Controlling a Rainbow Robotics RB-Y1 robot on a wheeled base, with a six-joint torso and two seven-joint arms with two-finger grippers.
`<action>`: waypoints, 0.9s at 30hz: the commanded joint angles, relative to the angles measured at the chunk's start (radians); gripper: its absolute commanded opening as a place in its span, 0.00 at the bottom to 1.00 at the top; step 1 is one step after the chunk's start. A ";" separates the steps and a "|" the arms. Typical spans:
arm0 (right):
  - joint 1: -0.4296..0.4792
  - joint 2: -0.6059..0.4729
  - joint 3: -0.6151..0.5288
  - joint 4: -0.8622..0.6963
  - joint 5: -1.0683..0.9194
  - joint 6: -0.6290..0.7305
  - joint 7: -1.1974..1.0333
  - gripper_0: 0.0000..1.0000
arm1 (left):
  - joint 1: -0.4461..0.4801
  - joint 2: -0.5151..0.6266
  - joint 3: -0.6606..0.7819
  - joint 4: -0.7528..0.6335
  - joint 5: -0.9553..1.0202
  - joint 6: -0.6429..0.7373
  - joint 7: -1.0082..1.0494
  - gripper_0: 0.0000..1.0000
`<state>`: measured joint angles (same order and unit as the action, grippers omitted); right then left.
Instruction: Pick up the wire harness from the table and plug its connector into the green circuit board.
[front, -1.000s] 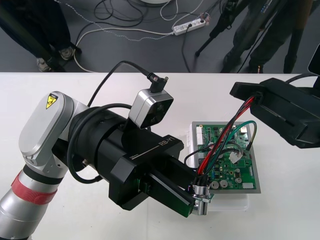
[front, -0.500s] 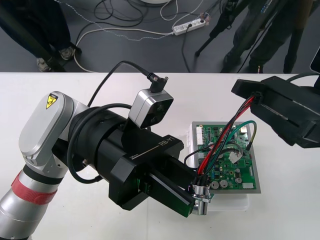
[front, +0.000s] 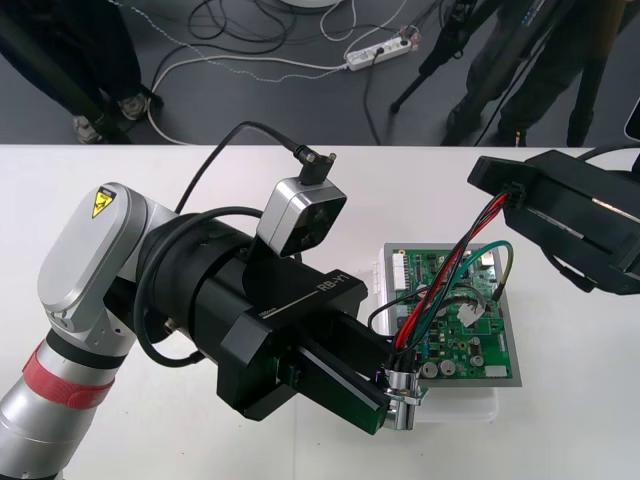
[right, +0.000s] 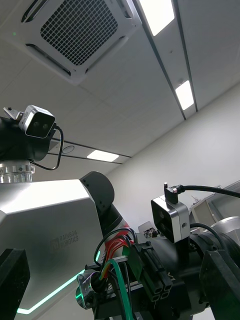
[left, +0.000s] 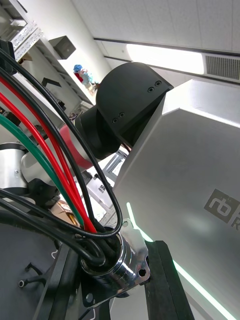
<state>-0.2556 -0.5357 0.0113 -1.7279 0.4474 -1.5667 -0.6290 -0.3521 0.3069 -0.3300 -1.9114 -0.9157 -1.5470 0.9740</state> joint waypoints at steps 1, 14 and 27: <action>-0.030 0.016 0.012 -0.038 -0.015 -0.004 -0.031 1.00 | -0.005 -0.028 -0.009 -0.011 0.020 -0.024 -0.052 0.00; -0.037 0.074 -0.007 -0.059 0.014 -0.004 -0.017 0.00 | -0.005 -0.028 -0.008 -0.011 0.021 -0.024 -0.052 0.00; -0.037 0.072 -0.013 -0.047 0.008 -0.004 -0.014 0.00 | -0.005 -0.028 -0.009 -0.011 0.023 -0.024 -0.051 0.00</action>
<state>-0.2623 -0.4755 0.0112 -1.7517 0.4544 -1.5667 -0.6289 -0.3521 0.3069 -0.3300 -1.9112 -0.9116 -1.5470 0.9740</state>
